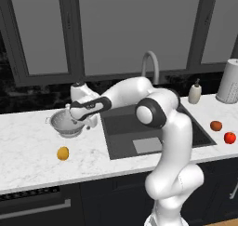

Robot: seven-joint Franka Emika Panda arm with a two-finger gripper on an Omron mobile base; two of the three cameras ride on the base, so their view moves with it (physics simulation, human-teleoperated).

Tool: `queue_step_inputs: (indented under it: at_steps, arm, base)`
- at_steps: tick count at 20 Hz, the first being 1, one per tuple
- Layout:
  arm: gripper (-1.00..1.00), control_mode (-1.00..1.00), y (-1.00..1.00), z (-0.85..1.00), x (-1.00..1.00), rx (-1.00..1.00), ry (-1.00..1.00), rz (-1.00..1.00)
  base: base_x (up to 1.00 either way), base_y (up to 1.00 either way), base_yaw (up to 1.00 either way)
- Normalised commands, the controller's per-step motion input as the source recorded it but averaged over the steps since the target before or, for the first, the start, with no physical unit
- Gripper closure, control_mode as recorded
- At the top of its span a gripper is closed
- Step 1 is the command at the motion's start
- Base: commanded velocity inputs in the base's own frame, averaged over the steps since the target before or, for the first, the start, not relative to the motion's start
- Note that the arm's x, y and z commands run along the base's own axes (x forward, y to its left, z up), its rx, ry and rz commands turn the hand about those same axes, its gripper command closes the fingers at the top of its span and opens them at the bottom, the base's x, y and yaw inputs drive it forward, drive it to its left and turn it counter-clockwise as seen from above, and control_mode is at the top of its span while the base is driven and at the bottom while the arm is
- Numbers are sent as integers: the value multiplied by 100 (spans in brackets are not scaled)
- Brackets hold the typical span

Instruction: Put the colander in the sink, put the mango, orange, apple in the colander, and turn on the sink faucet and pour water over the colander.

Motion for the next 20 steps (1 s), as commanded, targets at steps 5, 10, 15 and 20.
queue_step_inputs:
  at_steps: [5, 10, 15, 20]
  arm:
    - [-100, -100, 3, -27, 21, 0, 0, -4]
    - [100, -100, 0, -17, 2, 0, 0, -3]
    - [100, -100, -5, 0, -13, 0, -1, -11]
    - [100, -100, -34, 0, -34, 1, -9, -34]
  base:
    - [0, 0, 0]
    - [0, 0, 0]
    - [0, 0, 0]
    - [0, 0, 0]
